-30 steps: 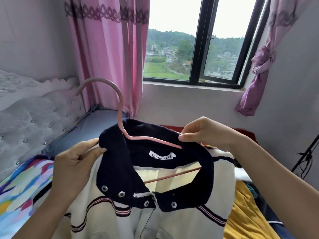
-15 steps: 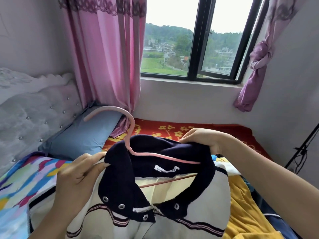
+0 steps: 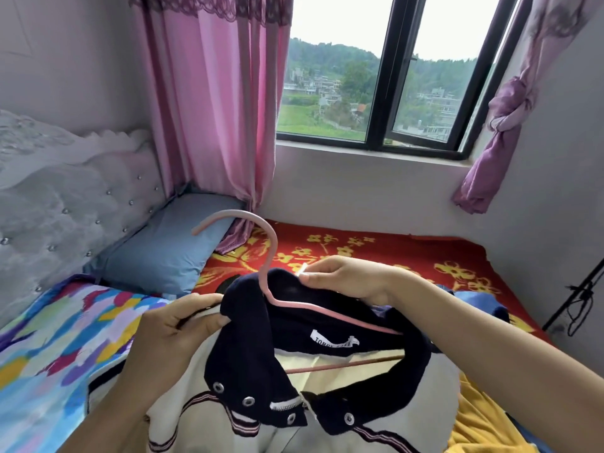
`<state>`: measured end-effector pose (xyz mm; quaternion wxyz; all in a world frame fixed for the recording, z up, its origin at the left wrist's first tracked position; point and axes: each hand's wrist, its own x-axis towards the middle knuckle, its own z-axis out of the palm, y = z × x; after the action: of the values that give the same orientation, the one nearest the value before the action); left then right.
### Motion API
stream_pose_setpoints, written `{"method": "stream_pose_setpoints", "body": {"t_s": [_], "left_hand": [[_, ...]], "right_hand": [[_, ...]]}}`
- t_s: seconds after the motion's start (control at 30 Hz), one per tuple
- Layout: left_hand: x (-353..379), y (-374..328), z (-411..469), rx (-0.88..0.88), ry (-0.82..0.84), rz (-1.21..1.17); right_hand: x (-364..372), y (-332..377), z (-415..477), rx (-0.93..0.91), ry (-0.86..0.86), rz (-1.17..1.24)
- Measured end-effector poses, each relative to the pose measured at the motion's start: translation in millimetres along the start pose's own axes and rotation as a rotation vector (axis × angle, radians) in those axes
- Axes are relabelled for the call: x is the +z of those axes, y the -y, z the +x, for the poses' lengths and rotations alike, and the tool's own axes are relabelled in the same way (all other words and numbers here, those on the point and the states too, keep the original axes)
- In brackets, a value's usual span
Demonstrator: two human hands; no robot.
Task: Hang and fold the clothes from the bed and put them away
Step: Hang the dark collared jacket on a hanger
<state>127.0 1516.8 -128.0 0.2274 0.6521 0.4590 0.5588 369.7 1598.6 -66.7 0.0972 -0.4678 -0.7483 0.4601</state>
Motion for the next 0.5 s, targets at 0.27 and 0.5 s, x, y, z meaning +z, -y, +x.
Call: {"method": "stream_pose_setpoints", "body": {"t_s": [0.27,0.5], "left_hand": [[2.5,-4.6,-5.6,-0.470,0.310,-0.506],[24.2,-20.1,-12.5,-0.475,0.318,-0.388]], "right_hand": [[26.6,-0.1,13.8,0.352,0.133,0.067],[56.3,2.7,23.6,0.266,0.262,-0.047]]}}
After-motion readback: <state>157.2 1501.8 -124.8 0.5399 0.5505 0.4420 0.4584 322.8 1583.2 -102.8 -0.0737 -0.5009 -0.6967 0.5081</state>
